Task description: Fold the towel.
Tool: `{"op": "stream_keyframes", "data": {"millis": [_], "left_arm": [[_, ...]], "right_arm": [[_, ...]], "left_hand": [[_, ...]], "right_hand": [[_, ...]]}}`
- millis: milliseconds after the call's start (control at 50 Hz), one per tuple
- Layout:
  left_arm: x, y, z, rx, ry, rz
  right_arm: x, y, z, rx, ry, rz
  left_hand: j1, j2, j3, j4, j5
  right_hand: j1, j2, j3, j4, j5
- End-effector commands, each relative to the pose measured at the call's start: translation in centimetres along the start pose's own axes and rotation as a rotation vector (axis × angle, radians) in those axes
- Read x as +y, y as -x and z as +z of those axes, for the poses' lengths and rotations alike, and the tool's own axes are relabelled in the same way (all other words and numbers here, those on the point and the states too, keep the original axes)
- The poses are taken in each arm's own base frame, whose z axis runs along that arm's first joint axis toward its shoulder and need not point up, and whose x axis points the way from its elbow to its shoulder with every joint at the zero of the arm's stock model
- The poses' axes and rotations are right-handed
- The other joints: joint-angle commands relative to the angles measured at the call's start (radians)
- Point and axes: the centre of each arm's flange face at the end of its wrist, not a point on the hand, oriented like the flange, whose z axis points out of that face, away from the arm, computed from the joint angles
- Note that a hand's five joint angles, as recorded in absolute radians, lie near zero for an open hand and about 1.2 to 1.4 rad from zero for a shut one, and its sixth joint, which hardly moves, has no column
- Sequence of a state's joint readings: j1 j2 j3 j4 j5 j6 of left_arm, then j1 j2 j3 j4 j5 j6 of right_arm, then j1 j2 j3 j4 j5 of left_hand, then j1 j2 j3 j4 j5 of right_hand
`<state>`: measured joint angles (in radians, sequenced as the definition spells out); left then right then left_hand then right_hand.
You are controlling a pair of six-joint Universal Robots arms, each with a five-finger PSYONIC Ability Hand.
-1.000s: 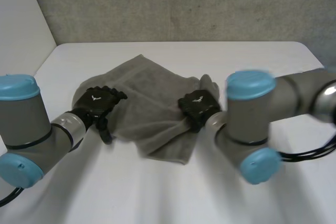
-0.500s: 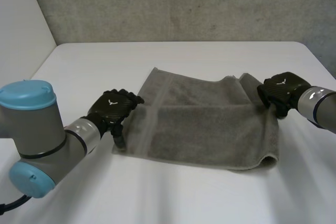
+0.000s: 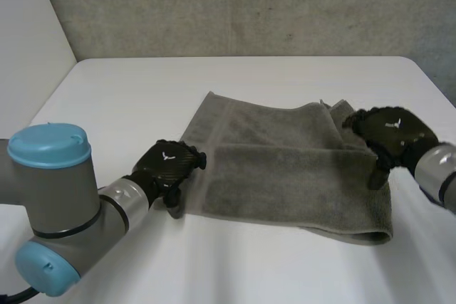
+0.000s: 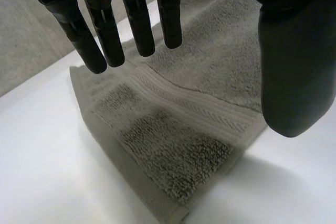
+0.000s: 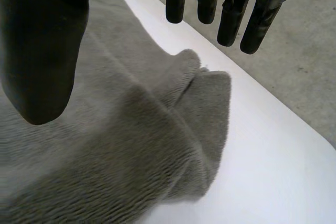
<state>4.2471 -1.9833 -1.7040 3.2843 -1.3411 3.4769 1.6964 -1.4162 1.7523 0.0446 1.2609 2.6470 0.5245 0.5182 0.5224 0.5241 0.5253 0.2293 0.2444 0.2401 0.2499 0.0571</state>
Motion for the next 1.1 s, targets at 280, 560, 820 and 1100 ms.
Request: {"op": "stream_keyframes", "data": {"millis": [280, 560, 820, 1100], "left_arm": [[2.8, 0.6, 3.0, -0.052, 0.096, 0.144], [2.3, 1.1, 4.3, -0.067, 0.075, 0.15], [1.8, 1.3, 4.9, -0.075, 0.055, 0.149], [1.3, 1.3, 4.9, -0.076, 0.039, 0.139]], "right_arm": [[3.4, 2.7, -1.7, -0.031, 0.008, 0.004], [3.8, 2.9, -1.7, -0.03, 0.006, 0.002], [3.9, 3.0, -1.7, -0.032, 0.004, 0.0], [3.9, 3.0, -1.7, -0.029, 0.001, -0.001]], "left_hand": [[-0.061, -0.055, -0.059, -0.061, -0.237], [-0.044, -0.038, -0.042, -0.043, -0.219], [0.059, 0.065, 0.061, 0.059, -0.117], [0.554, 0.561, 0.557, 0.555, 0.379]], "right_hand": [[-0.055, -0.07, -0.066, -0.075, -0.057], [-0.055, -0.07, -0.066, -0.075, -0.057], [-0.055, -0.07, -0.066, -0.075, -0.057], [-0.055, -0.07, -0.066, -0.075, -0.057]]}}
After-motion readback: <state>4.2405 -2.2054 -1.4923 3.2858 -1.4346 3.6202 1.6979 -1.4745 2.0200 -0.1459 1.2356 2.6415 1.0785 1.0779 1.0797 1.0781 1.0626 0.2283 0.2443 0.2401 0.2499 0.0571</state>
